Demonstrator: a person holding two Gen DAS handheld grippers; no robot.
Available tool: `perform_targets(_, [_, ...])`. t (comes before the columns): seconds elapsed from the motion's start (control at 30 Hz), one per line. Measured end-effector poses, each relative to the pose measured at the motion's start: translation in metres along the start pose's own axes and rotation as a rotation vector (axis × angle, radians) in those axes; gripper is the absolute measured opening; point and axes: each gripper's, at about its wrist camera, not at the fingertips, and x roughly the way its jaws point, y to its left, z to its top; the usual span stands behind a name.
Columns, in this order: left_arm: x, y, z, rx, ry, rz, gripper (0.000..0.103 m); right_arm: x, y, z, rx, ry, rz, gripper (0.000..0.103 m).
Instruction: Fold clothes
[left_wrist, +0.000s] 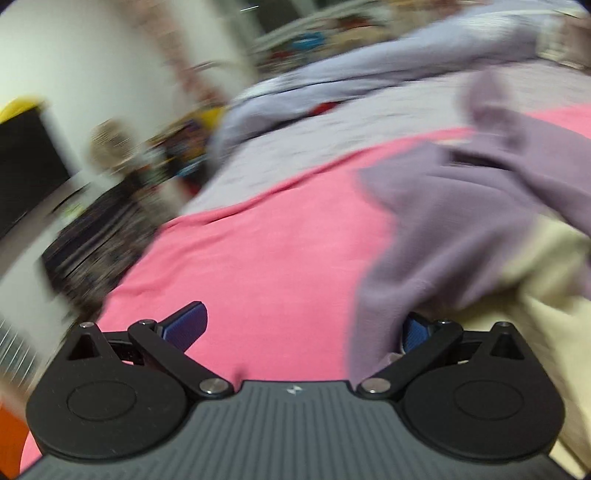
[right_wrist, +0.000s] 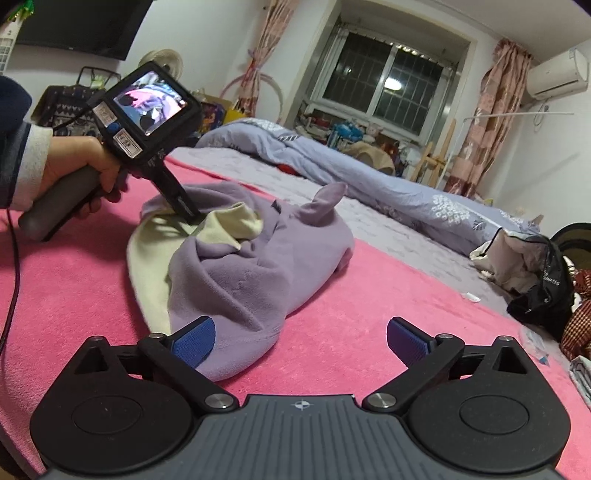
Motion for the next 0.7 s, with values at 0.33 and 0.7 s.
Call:
perform_targets(0.33, [0.005, 0.077, -0.027, -0.302, 0.037, -0.018, 0.103, 0.027, 0.053, 0.024, -0.05, -0.064, 0.013, 0.103])
perform_targets(0.7, [-0.021, 0.097, -0.046, -0.334, 0.031, -0.041, 0.103, 0.053, 0.009, 0.006, -0.153, 0.051, -0.405, 0.103])
